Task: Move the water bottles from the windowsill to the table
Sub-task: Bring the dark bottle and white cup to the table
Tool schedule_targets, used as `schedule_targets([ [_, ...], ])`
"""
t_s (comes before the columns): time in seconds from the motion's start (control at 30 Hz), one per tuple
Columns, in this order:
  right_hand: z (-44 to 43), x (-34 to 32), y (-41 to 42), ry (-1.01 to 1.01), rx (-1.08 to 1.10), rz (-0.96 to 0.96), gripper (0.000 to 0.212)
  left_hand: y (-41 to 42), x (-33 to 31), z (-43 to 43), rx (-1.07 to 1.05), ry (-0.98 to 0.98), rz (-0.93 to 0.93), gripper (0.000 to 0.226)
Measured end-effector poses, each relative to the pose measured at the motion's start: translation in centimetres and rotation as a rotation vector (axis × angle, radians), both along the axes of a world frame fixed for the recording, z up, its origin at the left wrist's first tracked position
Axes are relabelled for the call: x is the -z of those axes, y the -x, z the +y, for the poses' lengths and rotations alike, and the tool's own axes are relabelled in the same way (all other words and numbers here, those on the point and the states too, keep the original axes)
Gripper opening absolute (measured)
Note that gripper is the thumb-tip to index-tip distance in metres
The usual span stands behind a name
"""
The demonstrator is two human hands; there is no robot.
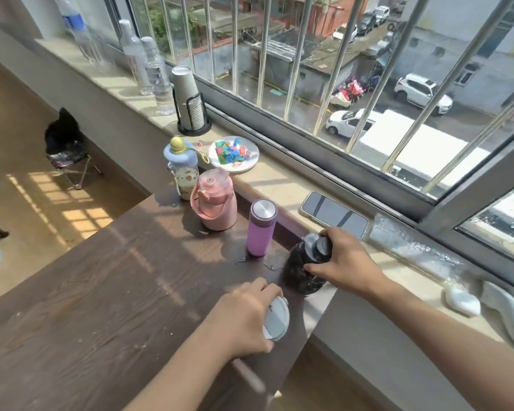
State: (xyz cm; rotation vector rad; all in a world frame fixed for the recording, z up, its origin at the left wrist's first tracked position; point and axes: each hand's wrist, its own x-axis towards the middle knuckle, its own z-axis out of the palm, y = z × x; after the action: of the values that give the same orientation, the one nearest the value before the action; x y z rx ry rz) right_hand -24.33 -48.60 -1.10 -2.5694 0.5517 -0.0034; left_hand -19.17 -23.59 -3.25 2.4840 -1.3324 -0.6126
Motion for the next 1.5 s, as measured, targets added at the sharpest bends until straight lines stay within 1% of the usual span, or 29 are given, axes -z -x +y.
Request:
schedule_targets([
  [0.17,2.9,-1.5,0.8,0.044,-0.135,0.021,0.068,0.4,-1.0,4.8,-0.212,0.104,0.085,0.074],
  [0.27,5.5,-2.8,0.8,0.052,-0.214,-0.005,0.066,1.1,-2.0,8.8,-0.335,0.155,0.080,0.076],
  [0.43,12.1,-4.5,0.0,0.000,-0.405,-0.013,0.059,3.3,-3.6,17.2,-0.580,0.187,0.078,0.073],
  [0.7,27.2,-4.5,-2.6,-0.045,-0.770,-0.025,0.060,10.2,-4.5,31.5,-1.041,0.158,0.058,0.074],
  [0.97,44.8,-3.8,-2.4,-0.125,-1.116,-0.007,0.063,20.8,-4.8,43.9,-1.528,0.146,-0.013,0.079],
  [1.1,53.4,-3.5,-0.9,-0.163,-1.281,-0.002,0.062,26.1,-4.8,48.2,-1.754,0.170,-0.038,0.080],
  [1.23,60.9,-3.4,1.3,-0.190,-1.412,-0.001,0.061,30.6,-4.8,51.2,-1.926,0.199,-0.060,0.080],
  [1.37,67.3,-3.2,3.8,-0.194,-1.515,-0.004,0.064,33.8,-4.4,53.2,-2.042,0.177,-0.052,0.081],
  [1.5,72.1,-2.6,6.4,-0.181,-1.606,0.003,0.060,36.4,-4.0,54.0,-2.132,0.160,-0.058,0.076],
])
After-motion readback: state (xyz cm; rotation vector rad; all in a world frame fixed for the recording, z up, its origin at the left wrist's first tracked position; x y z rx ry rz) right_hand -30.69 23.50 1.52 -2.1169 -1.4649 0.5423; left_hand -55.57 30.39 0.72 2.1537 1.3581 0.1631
